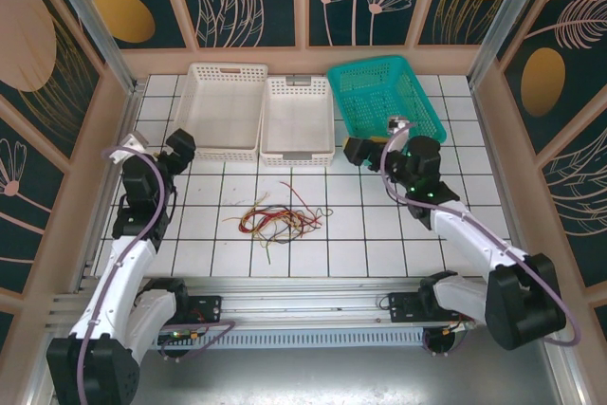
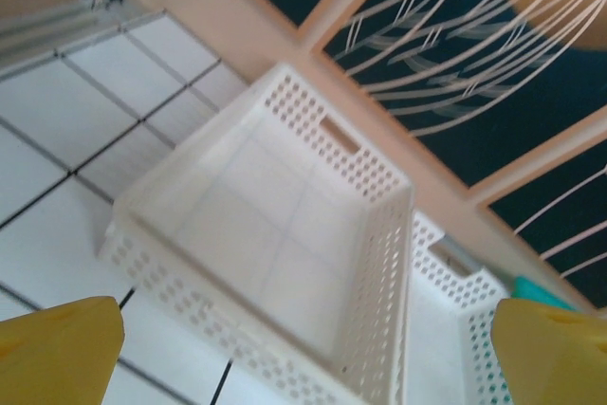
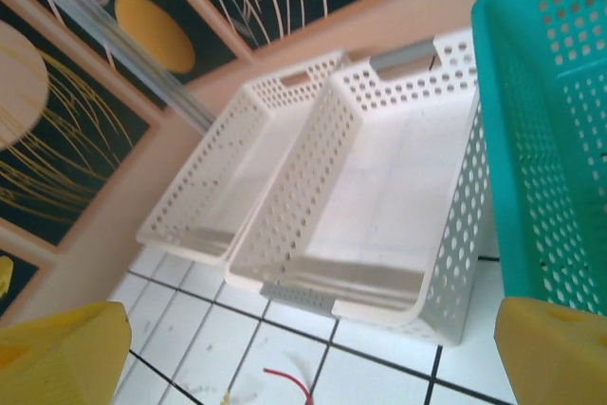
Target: Untangle the cables
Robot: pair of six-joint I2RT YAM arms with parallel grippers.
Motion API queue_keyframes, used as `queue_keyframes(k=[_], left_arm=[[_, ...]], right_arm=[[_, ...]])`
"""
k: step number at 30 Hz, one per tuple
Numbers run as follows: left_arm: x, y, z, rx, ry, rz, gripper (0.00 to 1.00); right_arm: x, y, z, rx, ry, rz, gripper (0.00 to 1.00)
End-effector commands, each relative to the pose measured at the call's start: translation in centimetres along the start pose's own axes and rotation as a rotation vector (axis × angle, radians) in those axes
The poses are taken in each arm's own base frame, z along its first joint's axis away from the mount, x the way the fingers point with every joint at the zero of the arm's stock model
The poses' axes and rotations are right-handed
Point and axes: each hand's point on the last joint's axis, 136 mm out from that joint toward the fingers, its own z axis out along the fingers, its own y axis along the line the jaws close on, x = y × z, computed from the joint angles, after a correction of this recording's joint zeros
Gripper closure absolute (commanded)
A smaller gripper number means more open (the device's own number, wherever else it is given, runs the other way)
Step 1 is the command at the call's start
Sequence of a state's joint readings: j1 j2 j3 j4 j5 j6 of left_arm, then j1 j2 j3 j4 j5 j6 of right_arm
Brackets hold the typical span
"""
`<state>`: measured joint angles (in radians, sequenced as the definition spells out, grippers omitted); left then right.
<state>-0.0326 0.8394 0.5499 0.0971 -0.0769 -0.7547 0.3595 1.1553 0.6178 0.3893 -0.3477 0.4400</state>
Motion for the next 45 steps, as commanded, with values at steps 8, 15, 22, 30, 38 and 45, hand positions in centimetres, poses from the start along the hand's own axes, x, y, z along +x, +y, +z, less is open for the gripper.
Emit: queue_keyframes(k=[8, 15, 22, 30, 38, 45], left_arm=[[8.8, 2.3, 0.1, 0.052, 0.270, -0.056, 0.09], [12.4, 1.3, -0.2, 0.066, 0.381, 0.006, 0.10], [15.5, 1.3, -1.1, 0.083, 0.501, 0.039, 0.13], [18.5, 2.2, -2.8, 0.061, 0.606, 0.090, 0.16], [20.5, 4.0, -4.3, 0.016, 0.664, 0.094, 0.18], [21.5, 4.8, -4.4, 0.001, 0.686, 0.077, 0.19]], right_arm=[[6.5, 4.1, 4.2, -0.045, 0.251, -0.135, 0.07], [14.1, 6.3, 5.1, -0.084, 0.440, -0.183, 0.14], [18.8, 7.2, 5.3, -0.122, 0.557, -0.201, 0.22], [22.4, 6.7, 6.4, -0.093, 0.665, -0.269, 0.31], [24.8, 7.7, 7.1, -0.119, 0.720, -0.321, 0.39], [26.4, 7.1, 7.4, -0.108, 0.763, -0.348, 0.55]])
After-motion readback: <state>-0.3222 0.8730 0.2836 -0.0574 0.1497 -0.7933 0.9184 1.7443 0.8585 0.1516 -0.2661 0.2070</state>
